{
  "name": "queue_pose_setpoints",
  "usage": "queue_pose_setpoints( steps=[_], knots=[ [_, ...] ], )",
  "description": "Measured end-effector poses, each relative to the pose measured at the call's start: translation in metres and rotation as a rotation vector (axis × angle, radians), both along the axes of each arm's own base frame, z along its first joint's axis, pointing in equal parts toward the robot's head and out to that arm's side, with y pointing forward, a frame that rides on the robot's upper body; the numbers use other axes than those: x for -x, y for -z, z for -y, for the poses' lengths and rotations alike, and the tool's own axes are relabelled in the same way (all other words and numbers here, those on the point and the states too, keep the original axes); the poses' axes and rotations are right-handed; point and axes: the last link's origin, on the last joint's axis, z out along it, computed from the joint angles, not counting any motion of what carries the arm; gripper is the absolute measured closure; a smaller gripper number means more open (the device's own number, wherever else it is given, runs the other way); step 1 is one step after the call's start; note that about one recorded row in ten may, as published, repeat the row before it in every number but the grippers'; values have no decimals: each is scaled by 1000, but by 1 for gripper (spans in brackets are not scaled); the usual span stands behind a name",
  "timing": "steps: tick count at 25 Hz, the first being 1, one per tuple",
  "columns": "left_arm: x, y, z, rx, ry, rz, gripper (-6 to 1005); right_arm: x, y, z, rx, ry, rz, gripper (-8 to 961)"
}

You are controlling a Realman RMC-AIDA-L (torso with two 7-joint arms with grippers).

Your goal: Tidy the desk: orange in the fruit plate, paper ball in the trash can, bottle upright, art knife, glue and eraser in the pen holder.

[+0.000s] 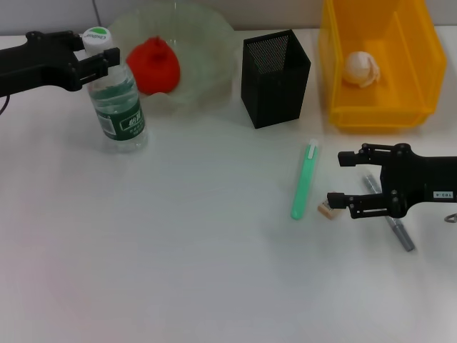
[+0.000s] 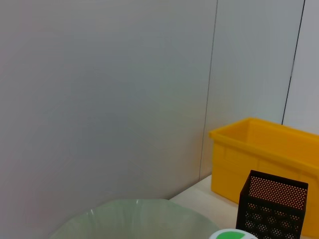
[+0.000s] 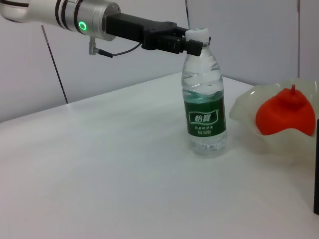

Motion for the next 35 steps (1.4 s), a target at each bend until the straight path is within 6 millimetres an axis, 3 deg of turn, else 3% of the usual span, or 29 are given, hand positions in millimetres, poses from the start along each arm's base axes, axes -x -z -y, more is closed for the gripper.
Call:
queue_pose_setpoints(
  steps=[26,31,35],
  knots=[
    [5,2,-2,-16,-30,8,545,3,0,-3,0,-1,-1,127],
    [-2,-3,-1,-21,-3,45,313,2,0,-3,0,-1,0,127],
    [-13,-18,7,-10,59,157,227,3,0,-3,-1,-1,0,127]
  ],
)
